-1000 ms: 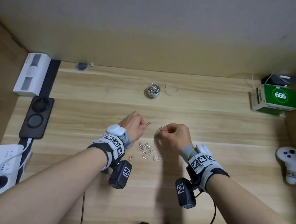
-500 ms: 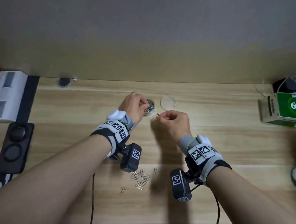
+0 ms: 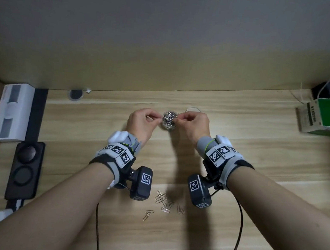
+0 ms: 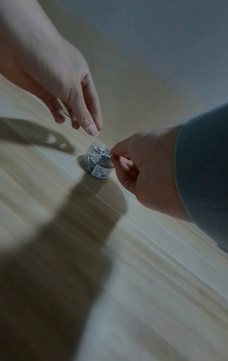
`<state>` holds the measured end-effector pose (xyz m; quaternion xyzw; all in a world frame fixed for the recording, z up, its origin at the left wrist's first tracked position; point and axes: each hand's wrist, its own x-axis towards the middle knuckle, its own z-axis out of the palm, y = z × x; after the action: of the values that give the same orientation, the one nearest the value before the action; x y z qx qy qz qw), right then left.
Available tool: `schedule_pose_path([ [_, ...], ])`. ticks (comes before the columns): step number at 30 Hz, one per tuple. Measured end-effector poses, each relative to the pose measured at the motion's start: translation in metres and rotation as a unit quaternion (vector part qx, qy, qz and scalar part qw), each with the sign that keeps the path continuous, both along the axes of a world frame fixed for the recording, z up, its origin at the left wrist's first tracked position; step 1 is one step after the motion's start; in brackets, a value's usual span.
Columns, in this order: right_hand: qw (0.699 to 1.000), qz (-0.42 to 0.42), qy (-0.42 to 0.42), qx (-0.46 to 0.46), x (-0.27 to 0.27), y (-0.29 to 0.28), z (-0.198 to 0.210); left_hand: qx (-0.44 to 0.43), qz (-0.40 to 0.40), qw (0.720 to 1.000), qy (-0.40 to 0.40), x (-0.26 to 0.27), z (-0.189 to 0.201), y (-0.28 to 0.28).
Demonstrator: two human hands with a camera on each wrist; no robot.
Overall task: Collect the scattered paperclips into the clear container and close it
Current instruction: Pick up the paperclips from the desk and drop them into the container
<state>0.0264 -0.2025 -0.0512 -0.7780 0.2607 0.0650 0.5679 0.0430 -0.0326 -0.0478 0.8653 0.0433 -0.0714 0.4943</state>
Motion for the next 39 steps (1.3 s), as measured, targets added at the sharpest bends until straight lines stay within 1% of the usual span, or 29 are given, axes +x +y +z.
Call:
schedule_pose_path([
  [5, 1.0, 0.014, -0.003, 0.008, 0.001, 0.008, 0.002, 0.003, 0.02, 1.0, 0.011, -0.013, 0.001, 0.02],
  [9, 0.999, -0.013, -0.024, 0.031, -0.008, 0.008, 0.015, 0.002, 0.002, 1.0, 0.012, -0.027, 0.005, 0.03],
  [12, 0.997, -0.039, -0.03, 0.051, -0.024, 0.002, 0.025, 0.023, -0.015, 1.0, 0.01, -0.041, 0.012, 0.033],
  [15, 0.997, -0.045, -0.012, 0.059, -0.052, -0.003, 0.034, 0.035, -0.034, 0.998, 0.025, -0.062, 0.016, 0.035],
  [17, 0.999, -0.028, 0.008, 0.038, -0.076, -0.008, 0.033, 0.043, -0.064, 0.996, 0.047, -0.08, 0.016, 0.035],
  [20, 0.999, -0.011, 0.049, 0.002, -0.113, -0.013, 0.031, 0.086, -0.109, 0.987, 0.077, -0.11, 0.01, 0.035],
  [23, 0.995, -0.012, 0.089, 0.042, -0.146, -0.014, 0.032, 0.101, -0.136, 0.981, 0.097, -0.138, 0.004, 0.035],
  [24, 0.994, -0.014, 0.096, 0.045, -0.159, -0.014, 0.026, 0.104, -0.144, 0.979, 0.102, -0.15, 0.002, 0.036],
  [26, 0.995, -0.009, 0.101, 0.019, -0.174, -0.017, 0.015, 0.119, -0.152, 0.976, 0.105, -0.162, -0.001, 0.039],
  [29, 0.991, 0.025, 0.108, -0.068, -0.2, -0.013, 0.002, 0.144, -0.153, 0.971, 0.116, -0.186, -0.006, 0.047],
  [32, 0.988, 0.054, 0.098, -0.104, -0.219, -0.002, -0.001, 0.158, -0.164, 0.966, 0.124, -0.205, -0.009, 0.057],
  [35, 0.98, 0.102, 0.085, -0.145, -0.225, 0.013, -0.002, 0.177, -0.172, 0.959, 0.141, -0.217, -0.008, 0.068],
  [39, 0.966, 0.173, 0.044, -0.189, -0.225, 0.035, -0.006, 0.204, -0.202, 0.949, 0.128, -0.232, -0.01, 0.08],
])
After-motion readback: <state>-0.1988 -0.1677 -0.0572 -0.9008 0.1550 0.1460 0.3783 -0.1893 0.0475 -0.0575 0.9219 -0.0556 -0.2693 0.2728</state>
